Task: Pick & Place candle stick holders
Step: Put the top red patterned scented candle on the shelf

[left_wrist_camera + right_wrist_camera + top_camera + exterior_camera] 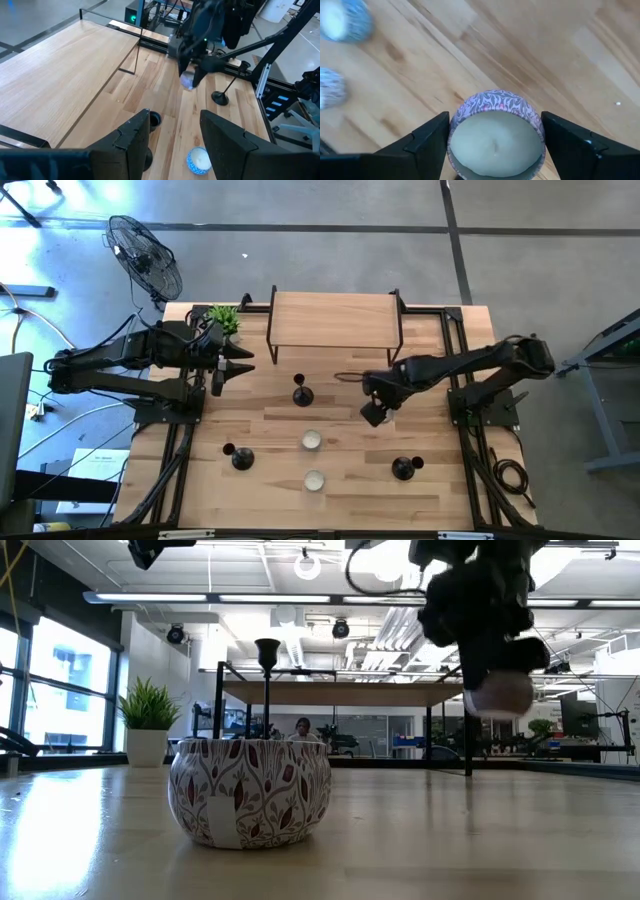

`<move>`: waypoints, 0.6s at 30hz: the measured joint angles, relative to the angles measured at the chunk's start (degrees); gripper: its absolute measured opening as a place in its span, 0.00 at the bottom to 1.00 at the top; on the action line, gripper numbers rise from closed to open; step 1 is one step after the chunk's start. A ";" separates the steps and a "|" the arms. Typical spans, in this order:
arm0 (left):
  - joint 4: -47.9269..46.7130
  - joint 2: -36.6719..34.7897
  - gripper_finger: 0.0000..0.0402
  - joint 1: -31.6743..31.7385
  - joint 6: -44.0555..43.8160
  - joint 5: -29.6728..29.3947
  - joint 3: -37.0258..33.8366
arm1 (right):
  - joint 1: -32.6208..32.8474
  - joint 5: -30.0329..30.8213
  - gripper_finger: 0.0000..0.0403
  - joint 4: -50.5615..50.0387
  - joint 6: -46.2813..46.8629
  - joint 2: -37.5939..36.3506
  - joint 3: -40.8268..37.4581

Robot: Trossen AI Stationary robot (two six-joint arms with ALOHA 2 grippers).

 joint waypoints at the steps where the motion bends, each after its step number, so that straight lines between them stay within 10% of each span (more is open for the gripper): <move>1: 0.00 0.00 0.43 0.00 0.00 -0.01 0.01 | -0.22 0.67 0.69 0.15 0.07 -1.01 0.00; 18: 0.00 0.02 0.43 -0.01 -0.01 -0.08 0.00 | -6.27 12.21 0.69 -7.38 -10.89 -9.45 18.67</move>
